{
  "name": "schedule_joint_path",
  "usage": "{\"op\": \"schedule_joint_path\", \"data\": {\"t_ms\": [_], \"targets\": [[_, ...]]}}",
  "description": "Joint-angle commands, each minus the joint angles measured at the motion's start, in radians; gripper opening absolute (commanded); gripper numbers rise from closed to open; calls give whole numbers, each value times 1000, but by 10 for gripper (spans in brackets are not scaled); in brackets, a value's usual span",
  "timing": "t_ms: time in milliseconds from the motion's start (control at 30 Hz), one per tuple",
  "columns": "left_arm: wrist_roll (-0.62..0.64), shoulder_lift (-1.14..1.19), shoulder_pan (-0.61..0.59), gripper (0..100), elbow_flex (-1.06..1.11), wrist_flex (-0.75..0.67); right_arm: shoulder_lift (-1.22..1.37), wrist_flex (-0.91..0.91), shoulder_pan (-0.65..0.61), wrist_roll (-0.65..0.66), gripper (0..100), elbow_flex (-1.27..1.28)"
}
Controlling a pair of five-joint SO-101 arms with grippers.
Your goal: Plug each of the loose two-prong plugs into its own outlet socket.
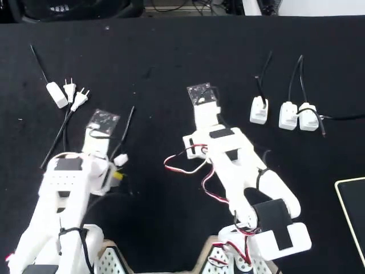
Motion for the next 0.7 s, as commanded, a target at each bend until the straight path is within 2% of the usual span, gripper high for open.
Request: {"op": "schedule_joint_path", "data": {"t_ms": [0, 133, 200, 300, 500, 567, 667], "targets": [[61, -20, 77, 264, -157, 104, -56, -20, 11, 0, 11, -13], [55, -20, 36, 264, -291, 261, -56, -20, 9, 0, 11, -13], [38, -18, -35, 264, -334, 293, -56, -20, 9, 0, 11, -13], [-80, -8, -171, 264, -337, 287, -56, -20, 11, 0, 11, -13], [-285, -9, -398, 264, -176, 103, -101, 9, 11, -2, 11, -15], [-301, -9, -430, 264, -116, 29, -136, 18, 9, -2, 11, 1], [-296, -18, -403, 264, -16, -17, -185, 15, 14, 0, 11, 28]]}}
